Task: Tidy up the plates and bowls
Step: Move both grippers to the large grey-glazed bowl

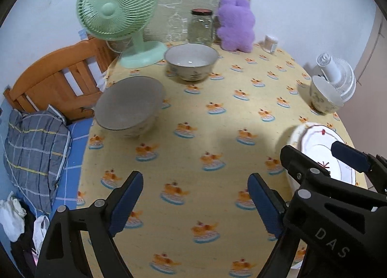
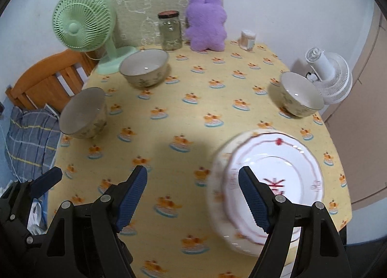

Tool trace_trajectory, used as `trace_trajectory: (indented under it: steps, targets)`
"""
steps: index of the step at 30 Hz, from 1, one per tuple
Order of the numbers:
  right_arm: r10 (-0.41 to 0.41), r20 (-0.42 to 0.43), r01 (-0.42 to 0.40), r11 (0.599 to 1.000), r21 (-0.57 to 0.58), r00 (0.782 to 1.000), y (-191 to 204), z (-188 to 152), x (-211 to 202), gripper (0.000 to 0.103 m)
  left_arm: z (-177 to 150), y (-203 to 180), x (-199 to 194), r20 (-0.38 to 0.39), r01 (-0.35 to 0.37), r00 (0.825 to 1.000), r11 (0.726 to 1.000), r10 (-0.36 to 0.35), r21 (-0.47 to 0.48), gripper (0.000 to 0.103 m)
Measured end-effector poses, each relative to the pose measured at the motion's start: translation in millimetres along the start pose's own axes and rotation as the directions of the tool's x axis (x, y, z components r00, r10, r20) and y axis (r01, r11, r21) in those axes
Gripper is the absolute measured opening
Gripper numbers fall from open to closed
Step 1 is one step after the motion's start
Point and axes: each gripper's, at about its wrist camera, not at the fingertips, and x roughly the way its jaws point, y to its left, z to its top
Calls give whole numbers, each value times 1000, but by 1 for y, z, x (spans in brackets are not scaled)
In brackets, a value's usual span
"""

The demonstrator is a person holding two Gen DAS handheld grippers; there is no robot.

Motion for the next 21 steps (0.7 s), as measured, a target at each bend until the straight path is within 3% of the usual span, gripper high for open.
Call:
trace_trajectory:
  steps: [7,21]
  targets:
    - [-3,7,3,1000,29,1000,49,11,12,80,16,51,10,20,-8,1000,1000,8,-19,84]
    - [33,59,-34,999,26,998,120,71,51,80,73,114,52,57,-50,997,997,53,-56,79]
